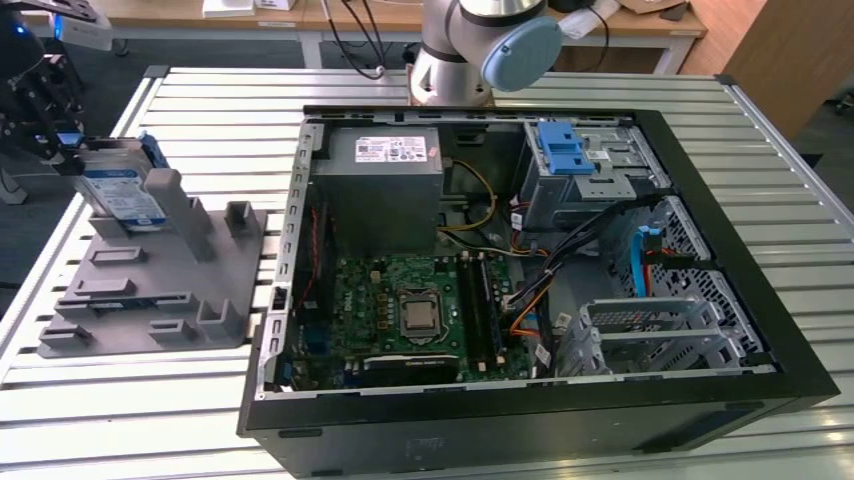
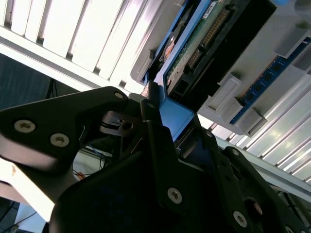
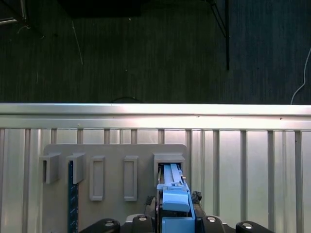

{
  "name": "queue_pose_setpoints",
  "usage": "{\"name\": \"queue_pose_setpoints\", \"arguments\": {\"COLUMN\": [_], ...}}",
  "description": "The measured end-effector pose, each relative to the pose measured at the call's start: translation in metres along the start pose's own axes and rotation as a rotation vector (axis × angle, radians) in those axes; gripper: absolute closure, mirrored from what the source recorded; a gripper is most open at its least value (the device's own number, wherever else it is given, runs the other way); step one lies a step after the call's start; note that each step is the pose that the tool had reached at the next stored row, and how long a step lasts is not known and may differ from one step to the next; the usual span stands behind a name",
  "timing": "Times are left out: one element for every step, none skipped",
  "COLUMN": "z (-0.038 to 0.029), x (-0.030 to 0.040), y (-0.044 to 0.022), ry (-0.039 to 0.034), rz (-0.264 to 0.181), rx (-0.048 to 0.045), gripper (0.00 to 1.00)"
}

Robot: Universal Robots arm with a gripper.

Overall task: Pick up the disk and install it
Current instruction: 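Pick up the disk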

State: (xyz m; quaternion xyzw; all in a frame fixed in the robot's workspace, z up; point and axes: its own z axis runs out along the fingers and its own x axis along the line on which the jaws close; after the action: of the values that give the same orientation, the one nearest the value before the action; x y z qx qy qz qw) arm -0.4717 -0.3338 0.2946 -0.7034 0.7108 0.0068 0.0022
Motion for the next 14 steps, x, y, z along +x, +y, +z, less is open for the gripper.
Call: {"name": "queue_pose_setpoints", "arguments": {"z": [-0.0009,-0.0017,-0.0027,-0.0038,-0.0048,-0.0058,-0.0067,-0.0076,-0.0084,-0.0092,-0.0099,-0.0103,-0.0105,-0.0112], "x": [0.0,0.0,0.0,0.0,-0.0001,-0.0001,-0.0001,-0.0001,-0.0001,-0.0001,-0.0001,-0.0001,-0.0001,-0.0001], "y": [0.0,0.0,0.0,0.0,0.0,0.0,0.0,0.0,0.0001,0.0001,0.0001,0.0001,0.0,0.0001], "ry": [0.0,-0.0001,0.0,0.0001,0.0,0.0,0.0,0.0,0.0,0.0,0.0,0.0,-0.0001,0.0], "rz": [0.0,0.0,0.0,0.0,0.0,0.0,0.0,0.0,0.0,0.0,0.0,0.0,0.0,0.0], "rx": [-0.0001,0.0001,-0.0001,-0.0002,-0.0002,-0.0001,-0.0001,-0.0001,-0.0001,-0.0001,-0.0002,-0.0002,0.0001,-0.0002], "gripper": [0.64,0.64,0.64,0.64,0.64,0.64,0.64,0.64,0.64,0.64,0.64,0.64,0.64,0.64]}}
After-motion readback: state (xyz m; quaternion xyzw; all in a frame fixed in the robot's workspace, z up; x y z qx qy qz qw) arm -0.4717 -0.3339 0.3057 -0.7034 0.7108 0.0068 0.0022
